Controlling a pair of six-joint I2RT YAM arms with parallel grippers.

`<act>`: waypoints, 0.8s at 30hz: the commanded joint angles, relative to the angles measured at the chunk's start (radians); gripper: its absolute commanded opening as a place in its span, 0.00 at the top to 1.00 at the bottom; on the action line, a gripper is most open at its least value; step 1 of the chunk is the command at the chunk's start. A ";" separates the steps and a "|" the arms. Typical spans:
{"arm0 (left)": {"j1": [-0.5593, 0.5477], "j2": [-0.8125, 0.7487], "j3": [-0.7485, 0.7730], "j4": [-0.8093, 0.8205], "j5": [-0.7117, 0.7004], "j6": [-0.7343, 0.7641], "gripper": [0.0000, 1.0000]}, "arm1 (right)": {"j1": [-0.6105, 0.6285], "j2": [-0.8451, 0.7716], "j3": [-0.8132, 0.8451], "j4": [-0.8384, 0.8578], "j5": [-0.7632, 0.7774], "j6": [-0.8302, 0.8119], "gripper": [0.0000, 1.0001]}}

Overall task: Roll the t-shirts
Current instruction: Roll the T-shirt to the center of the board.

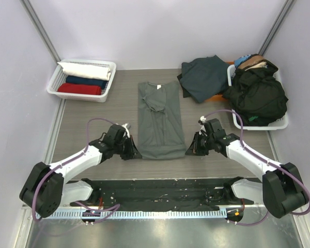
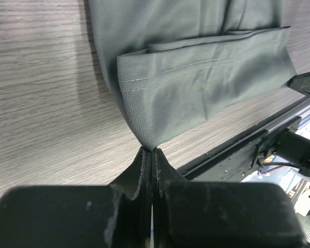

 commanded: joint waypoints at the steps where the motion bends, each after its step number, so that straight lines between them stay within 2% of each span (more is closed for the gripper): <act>1: 0.011 0.019 0.076 -0.047 0.029 -0.017 0.99 | 0.004 0.035 0.088 0.005 -0.008 0.002 0.99; 6: 0.037 0.068 0.142 -0.108 0.034 0.013 0.99 | 0.002 0.098 0.137 0.002 0.009 -0.010 0.99; 11: 0.082 0.115 0.154 -0.074 0.120 0.010 0.99 | -0.001 0.136 0.186 0.004 0.009 -0.013 0.99; 24: 0.169 0.194 0.210 -0.025 0.220 0.006 0.99 | -0.050 0.221 0.283 0.000 -0.001 -0.042 0.99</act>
